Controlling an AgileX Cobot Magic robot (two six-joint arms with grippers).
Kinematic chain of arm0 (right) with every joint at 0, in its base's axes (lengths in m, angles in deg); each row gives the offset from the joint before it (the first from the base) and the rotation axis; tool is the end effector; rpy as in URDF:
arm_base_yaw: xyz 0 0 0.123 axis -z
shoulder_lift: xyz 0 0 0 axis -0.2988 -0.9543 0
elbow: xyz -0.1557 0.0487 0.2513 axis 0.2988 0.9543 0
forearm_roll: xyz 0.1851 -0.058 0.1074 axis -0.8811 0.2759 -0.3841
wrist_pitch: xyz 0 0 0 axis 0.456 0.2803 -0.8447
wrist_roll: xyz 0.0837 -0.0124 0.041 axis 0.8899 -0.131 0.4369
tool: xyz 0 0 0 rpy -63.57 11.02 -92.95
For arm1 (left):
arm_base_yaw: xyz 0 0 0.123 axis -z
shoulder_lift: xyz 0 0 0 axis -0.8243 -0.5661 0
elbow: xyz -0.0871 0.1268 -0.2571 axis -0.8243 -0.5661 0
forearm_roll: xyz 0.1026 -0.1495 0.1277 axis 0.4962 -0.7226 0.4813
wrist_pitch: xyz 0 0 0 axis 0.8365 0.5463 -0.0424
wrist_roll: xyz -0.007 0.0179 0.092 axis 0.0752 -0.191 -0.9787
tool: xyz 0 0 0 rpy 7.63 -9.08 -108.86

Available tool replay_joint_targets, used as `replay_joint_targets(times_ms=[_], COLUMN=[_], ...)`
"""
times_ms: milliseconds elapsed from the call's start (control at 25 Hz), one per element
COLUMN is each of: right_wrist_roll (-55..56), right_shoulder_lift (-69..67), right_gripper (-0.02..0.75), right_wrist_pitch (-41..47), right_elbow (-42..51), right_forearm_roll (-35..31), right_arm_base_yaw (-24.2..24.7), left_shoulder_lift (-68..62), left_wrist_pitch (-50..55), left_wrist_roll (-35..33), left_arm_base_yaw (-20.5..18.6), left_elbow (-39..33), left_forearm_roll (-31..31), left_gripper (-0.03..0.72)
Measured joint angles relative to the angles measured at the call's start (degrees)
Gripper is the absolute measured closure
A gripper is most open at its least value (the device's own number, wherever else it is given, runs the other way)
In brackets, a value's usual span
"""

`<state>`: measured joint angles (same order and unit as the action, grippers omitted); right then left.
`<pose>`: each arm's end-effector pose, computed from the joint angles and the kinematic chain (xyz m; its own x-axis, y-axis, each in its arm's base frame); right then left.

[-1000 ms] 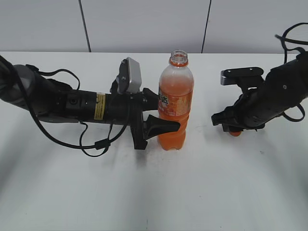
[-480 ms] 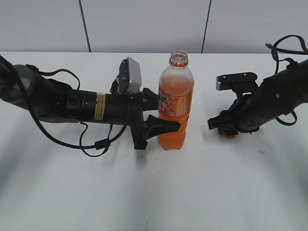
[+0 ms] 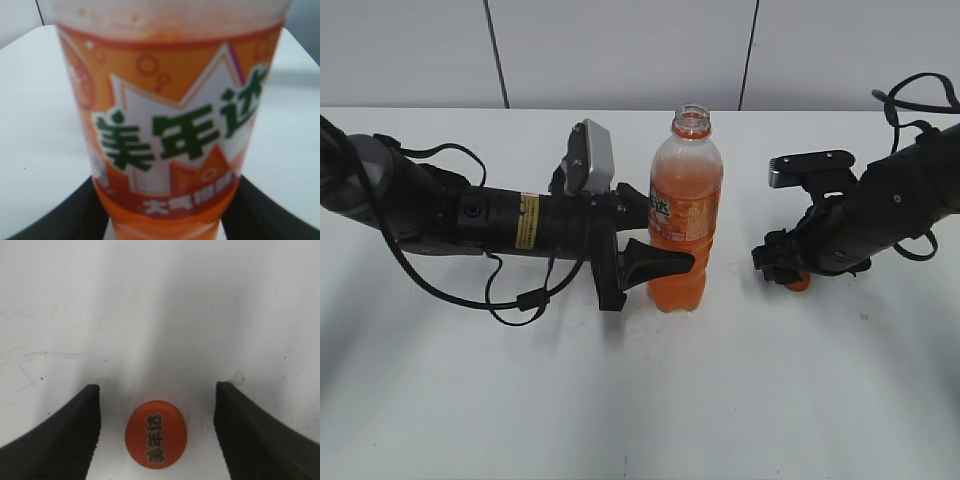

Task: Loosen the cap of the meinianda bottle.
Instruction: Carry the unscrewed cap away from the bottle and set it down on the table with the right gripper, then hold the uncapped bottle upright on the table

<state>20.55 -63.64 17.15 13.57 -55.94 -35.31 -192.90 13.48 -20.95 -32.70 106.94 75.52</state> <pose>0.3274 0.1033 0.1317 -0.8586 -0.2306 -0.4579 -0.2582 0.9661 -0.0023 0.3329 -0.2239 0.1400 -0.0053 0.2926 -0.9562 0.9910 0.1296 0.0342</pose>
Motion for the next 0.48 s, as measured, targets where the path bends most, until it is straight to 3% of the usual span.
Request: replay_joint_targets(times_ms=[160, 360, 480], right_wrist_roll=[0.0, 0.0, 0.0], right_shoulder_lift=[2.4, 8.1, 11.8], right_gripper=[0.202, 0.202, 0.202], right_wrist_pitch=[0.1, 0.2, 0.5], right_elbow=[0.0, 0.0, 0.0], right_forearm_roll=[0.0, 0.0, 0.1], right_arm_base_yaw=[0.0, 0.0, 0.0], left_shoulder_lift=[0.0, -0.1, -0.1], left_wrist_pitch=[0.0, -0.1, -0.1], left_wrist_roll=[0.0, 0.1, 1.5], left_arm_base_yaw=[0.0, 0.0, -0.6], left_elbow=[0.0, 0.0, 0.0], left_forearm_roll=[0.0, 0.7, 2.8], left_gripper=[0.274, 0.123, 0.105])
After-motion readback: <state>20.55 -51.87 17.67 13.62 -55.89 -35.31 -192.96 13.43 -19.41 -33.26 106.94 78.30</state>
